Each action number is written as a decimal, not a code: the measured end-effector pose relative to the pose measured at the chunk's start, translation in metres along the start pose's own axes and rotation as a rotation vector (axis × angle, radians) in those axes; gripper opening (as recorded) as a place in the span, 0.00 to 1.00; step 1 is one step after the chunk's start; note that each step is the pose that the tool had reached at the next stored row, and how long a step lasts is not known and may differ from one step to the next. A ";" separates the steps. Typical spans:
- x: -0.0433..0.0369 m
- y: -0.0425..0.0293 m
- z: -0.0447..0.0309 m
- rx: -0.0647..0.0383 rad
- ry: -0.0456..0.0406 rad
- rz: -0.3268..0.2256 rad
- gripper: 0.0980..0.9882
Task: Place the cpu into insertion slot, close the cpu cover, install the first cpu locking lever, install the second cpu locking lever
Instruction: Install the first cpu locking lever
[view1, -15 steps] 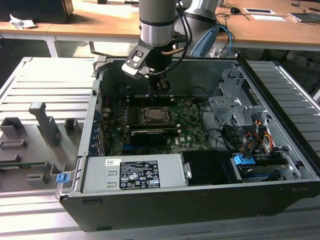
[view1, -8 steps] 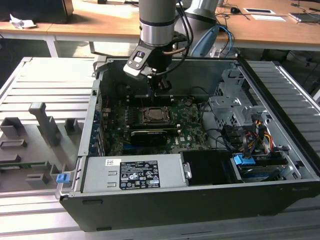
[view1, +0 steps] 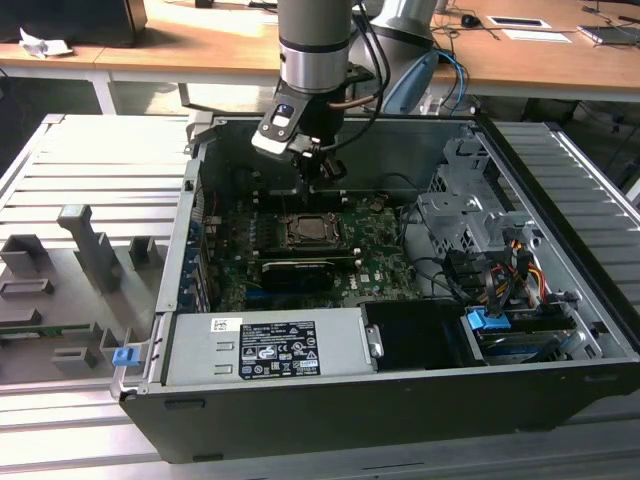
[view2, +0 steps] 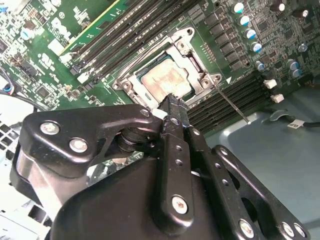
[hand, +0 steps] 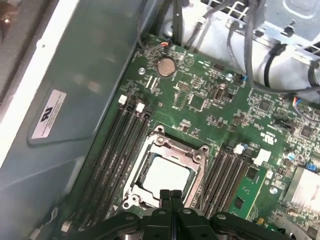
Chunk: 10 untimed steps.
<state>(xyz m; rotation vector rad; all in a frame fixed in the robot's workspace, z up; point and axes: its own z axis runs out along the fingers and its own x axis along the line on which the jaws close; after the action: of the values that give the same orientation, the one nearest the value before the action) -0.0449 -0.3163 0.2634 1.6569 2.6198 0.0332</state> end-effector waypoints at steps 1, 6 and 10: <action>0.0000 0.0000 0.0000 0.000 -0.0001 -0.025 0.01; -0.0001 0.0000 0.0002 0.023 0.0203 -0.129 0.01; 0.0000 0.0000 0.0004 0.026 0.0287 -0.156 0.01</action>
<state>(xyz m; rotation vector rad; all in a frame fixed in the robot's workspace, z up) -0.0448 -0.3163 0.2630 1.4651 2.7735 0.0174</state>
